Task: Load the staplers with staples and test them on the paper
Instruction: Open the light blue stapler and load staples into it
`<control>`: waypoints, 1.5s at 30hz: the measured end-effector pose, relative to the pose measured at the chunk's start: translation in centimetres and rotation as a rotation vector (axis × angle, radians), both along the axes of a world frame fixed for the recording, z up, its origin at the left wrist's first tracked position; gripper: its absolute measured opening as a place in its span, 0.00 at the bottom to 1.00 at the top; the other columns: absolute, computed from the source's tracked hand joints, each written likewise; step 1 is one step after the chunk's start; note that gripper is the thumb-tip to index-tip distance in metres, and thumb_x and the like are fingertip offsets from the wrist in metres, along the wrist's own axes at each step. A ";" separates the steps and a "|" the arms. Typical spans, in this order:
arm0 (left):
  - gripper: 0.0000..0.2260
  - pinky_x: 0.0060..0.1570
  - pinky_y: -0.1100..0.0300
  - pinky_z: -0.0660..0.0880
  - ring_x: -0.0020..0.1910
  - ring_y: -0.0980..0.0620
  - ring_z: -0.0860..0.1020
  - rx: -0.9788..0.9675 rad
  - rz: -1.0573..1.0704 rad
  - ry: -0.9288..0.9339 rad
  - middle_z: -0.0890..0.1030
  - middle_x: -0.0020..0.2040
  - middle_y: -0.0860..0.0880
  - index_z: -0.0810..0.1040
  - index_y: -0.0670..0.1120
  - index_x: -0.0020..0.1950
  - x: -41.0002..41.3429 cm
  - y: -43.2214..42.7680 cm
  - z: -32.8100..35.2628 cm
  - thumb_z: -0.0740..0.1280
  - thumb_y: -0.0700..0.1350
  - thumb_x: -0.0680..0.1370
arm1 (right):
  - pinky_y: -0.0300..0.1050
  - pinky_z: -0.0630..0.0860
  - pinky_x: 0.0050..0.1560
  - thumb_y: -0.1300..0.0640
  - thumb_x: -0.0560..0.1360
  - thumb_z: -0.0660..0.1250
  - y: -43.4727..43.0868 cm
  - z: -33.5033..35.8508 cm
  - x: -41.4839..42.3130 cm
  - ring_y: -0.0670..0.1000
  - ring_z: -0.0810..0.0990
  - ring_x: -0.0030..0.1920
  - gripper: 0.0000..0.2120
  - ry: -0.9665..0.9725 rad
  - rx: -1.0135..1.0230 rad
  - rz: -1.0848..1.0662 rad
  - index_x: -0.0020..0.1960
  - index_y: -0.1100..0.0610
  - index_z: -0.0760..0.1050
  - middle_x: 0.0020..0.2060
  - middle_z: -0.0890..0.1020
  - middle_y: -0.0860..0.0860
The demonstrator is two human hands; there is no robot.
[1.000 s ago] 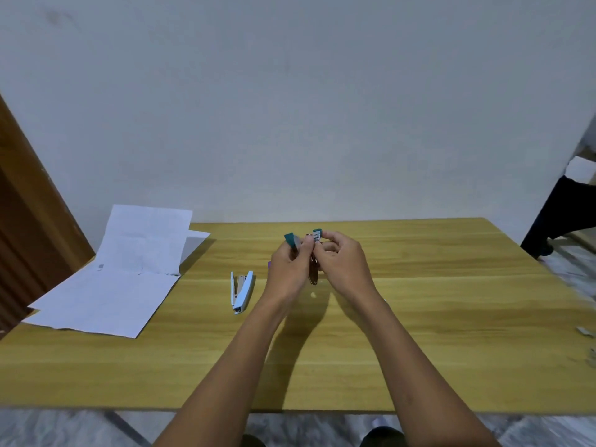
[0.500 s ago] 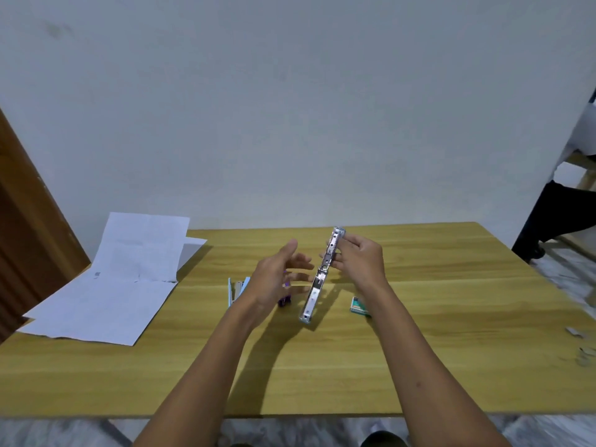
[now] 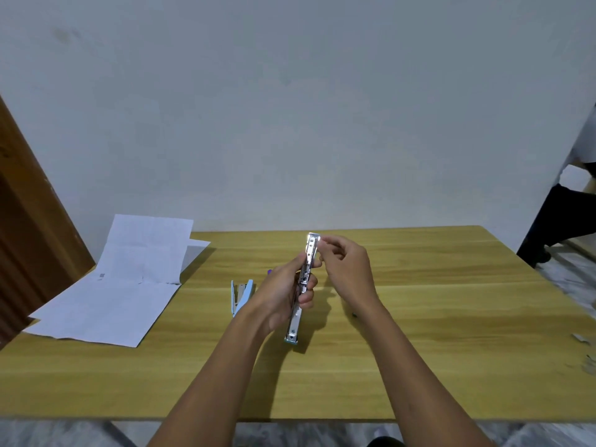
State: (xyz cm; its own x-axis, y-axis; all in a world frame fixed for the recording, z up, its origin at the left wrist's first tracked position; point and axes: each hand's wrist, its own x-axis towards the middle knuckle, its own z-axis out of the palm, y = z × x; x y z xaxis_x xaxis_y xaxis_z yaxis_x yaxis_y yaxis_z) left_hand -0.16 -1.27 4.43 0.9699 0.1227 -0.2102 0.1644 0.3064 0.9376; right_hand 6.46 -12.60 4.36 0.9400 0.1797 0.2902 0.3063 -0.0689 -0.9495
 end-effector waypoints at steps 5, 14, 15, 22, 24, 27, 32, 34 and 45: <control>0.16 0.26 0.61 0.61 0.24 0.53 0.64 -0.028 0.025 -0.030 0.69 0.29 0.49 0.75 0.42 0.58 0.2 -0.2 0.1 0.57 0.53 0.84 | 0.36 0.76 0.45 0.54 0.80 0.65 -0.1 -0.7 -1.0 0.39 0.81 0.44 0.10 -0.230 -0.180 -0.011 0.60 0.48 0.79 0.50 0.81 0.44; 0.20 0.27 0.61 0.58 0.26 0.54 0.61 0.017 -0.019 0.023 0.68 0.30 0.50 0.77 0.42 0.53 0.1 0.2 0.5 0.55 0.57 0.83 | 0.47 0.78 0.47 0.49 0.80 0.63 0.1 -1.0 -1.1 0.43 0.80 0.46 0.12 -0.374 -0.377 0.001 0.63 0.44 0.78 0.53 0.79 0.41; 0.20 0.27 0.61 0.58 0.26 0.54 0.60 0.023 -0.019 0.029 0.67 0.30 0.50 0.77 0.43 0.51 0.1 0.2 0.6 0.54 0.57 0.83 | 0.47 0.78 0.46 0.49 0.80 0.63 0.2 -1.0 -1.1 0.42 0.80 0.46 0.12 -0.380 -0.383 0.007 0.62 0.43 0.78 0.53 0.79 0.41; 0.25 0.30 0.59 0.56 0.27 0.53 0.58 0.079 0.030 0.001 0.64 0.30 0.50 0.83 0.50 0.40 -0.1 0.6 0.3 0.51 0.57 0.84 | 0.44 0.77 0.44 0.51 0.79 0.65 0.6 -0.6 -1.4 0.41 0.79 0.44 0.10 -0.361 -0.352 0.025 0.60 0.46 0.78 0.52 0.80 0.41; 0.22 0.28 0.59 0.57 0.26 0.54 0.59 0.093 0.058 -0.010 0.64 0.29 0.51 0.77 0.43 0.49 -0.1 0.7 0.0 0.51 0.57 0.84 | 0.46 0.77 0.44 0.52 0.79 0.65 0.8 -0.7 -1.6 0.41 0.79 0.44 0.07 -0.366 -0.360 0.027 0.55 0.47 0.78 0.50 0.80 0.41; 0.19 0.28 0.60 0.58 0.25 0.53 0.60 0.115 0.093 -0.002 0.65 0.28 0.51 0.73 0.45 0.44 -0.2 0.6 -0.1 0.52 0.56 0.84 | 0.50 0.78 0.45 0.52 0.78 0.65 1.0 -1.1 -1.7 0.42 0.80 0.43 0.04 -0.358 -0.376 0.058 0.50 0.47 0.78 0.48 0.78 0.40; 0.19 0.25 0.62 0.60 0.24 0.54 0.62 0.126 0.108 0.015 0.66 0.27 0.52 0.72 0.47 0.42 -0.4 0.7 -0.1 0.53 0.56 0.84 | 0.53 0.80 0.44 0.49 0.77 0.65 1.0 -1.8 -1.9 0.43 0.82 0.42 0.03 -0.352 -0.333 0.084 0.47 0.47 0.77 0.47 0.78 0.41; 0.19 0.24 0.62 0.62 0.23 0.55 0.63 0.105 0.135 0.030 0.66 0.27 0.52 0.72 0.46 0.41 -0.4 0.8 -0.2 0.53 0.56 0.84 | 0.52 0.81 0.44 0.49 0.77 0.66 0.9 -2.1 -2.2 0.43 0.82 0.43 0.03 -0.368 -0.336 0.084 0.48 0.48 0.77 0.47 0.78 0.41; 0.20 0.28 0.59 0.59 0.25 0.54 0.62 0.109 0.102 -0.023 0.66 0.28 0.51 0.72 0.45 0.41 -0.4 1.5 0.0 0.54 0.58 0.84 | 0.36 0.75 0.40 0.54 0.76 0.71 1.5 -1.8 -2.3 0.45 0.80 0.41 0.07 -0.232 -0.220 0.138 0.53 0.47 0.81 0.37 0.82 0.42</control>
State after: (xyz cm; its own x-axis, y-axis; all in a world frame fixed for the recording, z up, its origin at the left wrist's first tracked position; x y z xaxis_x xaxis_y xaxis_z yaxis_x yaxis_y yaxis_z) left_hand -0.54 0.24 4.41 0.9557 0.2415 -0.1683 0.1159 0.2170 0.9693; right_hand 4.14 -11.11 2.55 0.8160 0.3827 0.4333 0.5328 -0.2067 -0.8206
